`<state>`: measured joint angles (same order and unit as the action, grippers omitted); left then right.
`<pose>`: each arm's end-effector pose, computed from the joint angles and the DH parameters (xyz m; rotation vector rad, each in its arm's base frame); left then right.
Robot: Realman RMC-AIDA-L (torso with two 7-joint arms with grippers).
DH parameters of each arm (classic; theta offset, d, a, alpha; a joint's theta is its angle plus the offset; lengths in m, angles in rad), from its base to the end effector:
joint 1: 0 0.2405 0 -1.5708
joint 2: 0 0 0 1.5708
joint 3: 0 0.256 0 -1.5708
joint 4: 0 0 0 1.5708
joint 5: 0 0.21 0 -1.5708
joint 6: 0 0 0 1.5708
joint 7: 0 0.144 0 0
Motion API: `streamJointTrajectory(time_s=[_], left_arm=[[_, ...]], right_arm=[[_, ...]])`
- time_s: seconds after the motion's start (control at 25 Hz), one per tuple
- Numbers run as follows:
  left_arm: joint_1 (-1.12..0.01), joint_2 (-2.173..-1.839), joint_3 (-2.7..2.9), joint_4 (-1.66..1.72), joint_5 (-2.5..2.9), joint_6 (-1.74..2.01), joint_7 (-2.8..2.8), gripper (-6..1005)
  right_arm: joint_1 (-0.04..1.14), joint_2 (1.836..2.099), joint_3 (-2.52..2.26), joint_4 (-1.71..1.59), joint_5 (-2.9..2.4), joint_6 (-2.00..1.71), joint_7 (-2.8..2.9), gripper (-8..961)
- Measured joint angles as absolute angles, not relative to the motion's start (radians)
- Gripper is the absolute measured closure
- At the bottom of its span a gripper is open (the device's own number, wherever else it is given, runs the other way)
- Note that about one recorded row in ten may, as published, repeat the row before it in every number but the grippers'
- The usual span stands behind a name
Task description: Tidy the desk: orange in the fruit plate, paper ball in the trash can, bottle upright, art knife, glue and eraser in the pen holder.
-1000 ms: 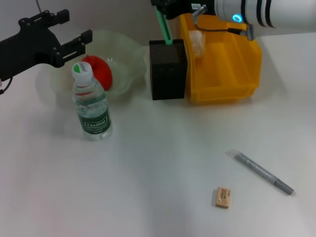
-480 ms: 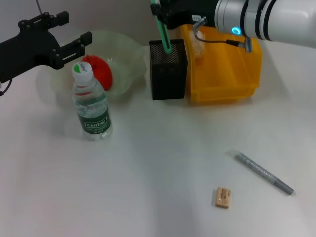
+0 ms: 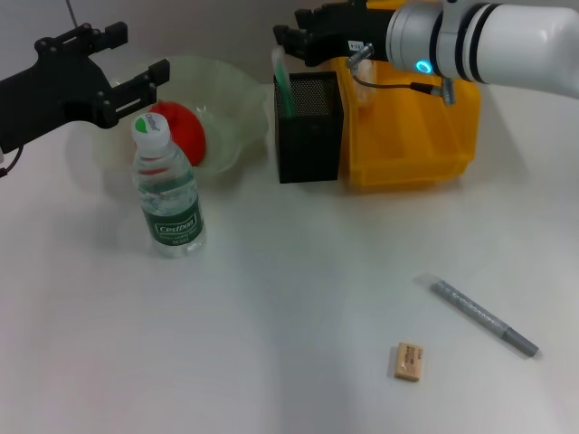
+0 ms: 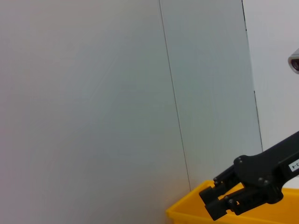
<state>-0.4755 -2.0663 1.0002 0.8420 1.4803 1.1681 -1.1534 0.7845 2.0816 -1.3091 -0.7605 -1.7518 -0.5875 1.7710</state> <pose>-0.2200 0.3891 0.0392 -2.3228 -0.1878 -0.7286 0.1425 0.4670 -0.0235 -2.2951 0.5316 0.4537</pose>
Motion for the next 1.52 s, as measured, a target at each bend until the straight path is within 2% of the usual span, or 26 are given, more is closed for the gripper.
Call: streamJointTrajectory(time_s=[0.2, 0.4, 0.72, 0.96, 1.2, 1.52], left_arm=[[-0.476, -2.066, 1.0, 0.84, 1.48, 1.169, -1.143, 313], [-0.475, -2.066, 0.999, 0.84, 1.48, 1.169, -1.142, 313], [-0.474, -2.067, 0.991, 0.838, 1.48, 1.166, -1.141, 314], [-0.474, -2.068, 0.99, 0.836, 1.479, 1.161, -1.141, 314], [-0.474, -2.068, 0.99, 0.834, 1.478, 1.159, -1.141, 314], [-0.474, -2.068, 0.988, 0.833, 1.467, 1.157, -1.141, 313]], right_arm=[[0.787, 2.082, -1.304, -0.76, -1.752, -0.587, 1.769, 554], [0.775, 2.082, -1.309, -0.8, -1.751, -0.617, 1.771, 459], [0.696, 2.074, -1.304, -1.028, -1.961, -0.931, 2.047, 454], [0.687, 2.075, -1.29, -1.158, -2.175, -1.146, 2.225, 450], [0.745, 2.068, -1.241, -1.217, -2.31, -1.42, 2.377, 446], [0.853, 2.074, -1.259, -1.146, -2.42, -1.572, 2.421, 440]])
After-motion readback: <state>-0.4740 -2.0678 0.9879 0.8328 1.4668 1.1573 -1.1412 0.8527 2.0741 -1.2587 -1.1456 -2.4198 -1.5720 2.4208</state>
